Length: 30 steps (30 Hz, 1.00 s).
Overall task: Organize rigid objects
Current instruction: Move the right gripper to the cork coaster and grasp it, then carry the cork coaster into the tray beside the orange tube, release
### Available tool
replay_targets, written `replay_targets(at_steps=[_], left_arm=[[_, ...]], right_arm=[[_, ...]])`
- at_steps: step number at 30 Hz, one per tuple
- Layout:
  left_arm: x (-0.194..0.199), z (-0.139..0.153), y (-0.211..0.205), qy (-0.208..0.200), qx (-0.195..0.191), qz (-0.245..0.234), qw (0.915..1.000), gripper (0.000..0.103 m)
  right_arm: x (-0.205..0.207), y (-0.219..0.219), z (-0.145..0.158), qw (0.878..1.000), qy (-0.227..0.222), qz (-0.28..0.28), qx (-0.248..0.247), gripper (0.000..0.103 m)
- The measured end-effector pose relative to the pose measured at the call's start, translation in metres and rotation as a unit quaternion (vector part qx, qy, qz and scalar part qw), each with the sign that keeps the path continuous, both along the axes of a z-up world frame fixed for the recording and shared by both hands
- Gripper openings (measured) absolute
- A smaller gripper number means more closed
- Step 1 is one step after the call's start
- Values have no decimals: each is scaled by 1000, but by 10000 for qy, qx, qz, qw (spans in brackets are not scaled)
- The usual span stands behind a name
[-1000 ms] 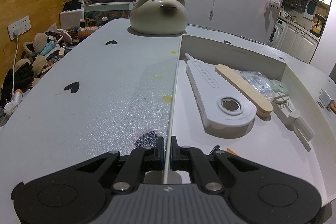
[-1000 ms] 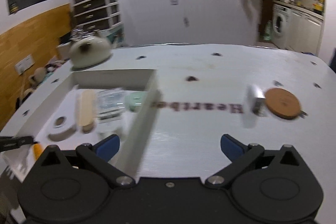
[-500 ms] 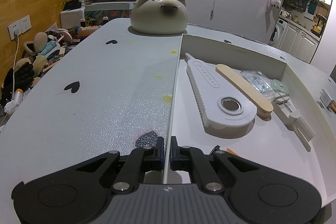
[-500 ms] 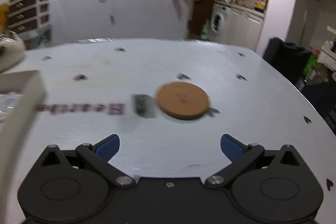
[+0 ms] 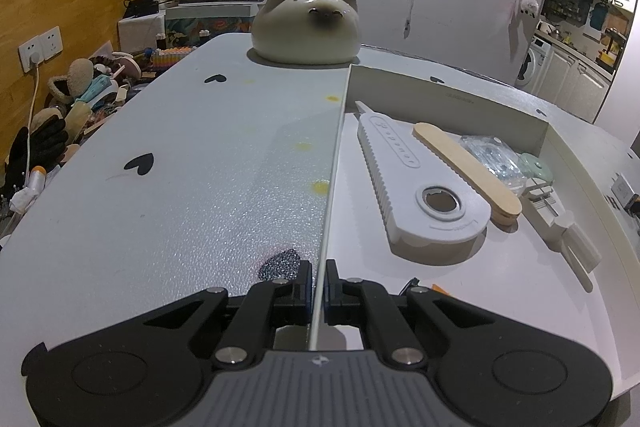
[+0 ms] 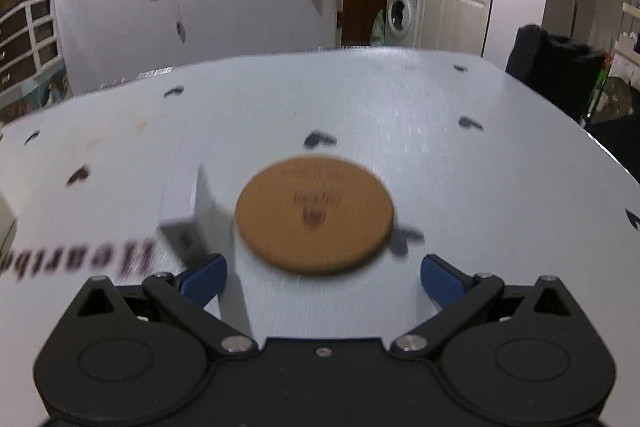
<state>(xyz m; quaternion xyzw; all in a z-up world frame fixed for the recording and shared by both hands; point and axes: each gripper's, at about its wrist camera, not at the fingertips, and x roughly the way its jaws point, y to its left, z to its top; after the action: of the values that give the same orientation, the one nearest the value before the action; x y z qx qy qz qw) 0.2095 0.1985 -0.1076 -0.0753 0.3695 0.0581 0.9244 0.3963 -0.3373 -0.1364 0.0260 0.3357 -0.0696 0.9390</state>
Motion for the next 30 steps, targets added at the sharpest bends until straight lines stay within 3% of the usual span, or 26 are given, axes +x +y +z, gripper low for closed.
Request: replay_targets(at_steps=[15, 30], left_arm=[[0, 0, 0, 7, 0, -7, 10000, 4], [0, 1, -1, -10, -1, 17, 10000, 4]], right_arm=[[45, 0, 0, 9999, -77, -82, -39, 103], [24, 11, 1, 9999, -117, -18, -28, 100]])
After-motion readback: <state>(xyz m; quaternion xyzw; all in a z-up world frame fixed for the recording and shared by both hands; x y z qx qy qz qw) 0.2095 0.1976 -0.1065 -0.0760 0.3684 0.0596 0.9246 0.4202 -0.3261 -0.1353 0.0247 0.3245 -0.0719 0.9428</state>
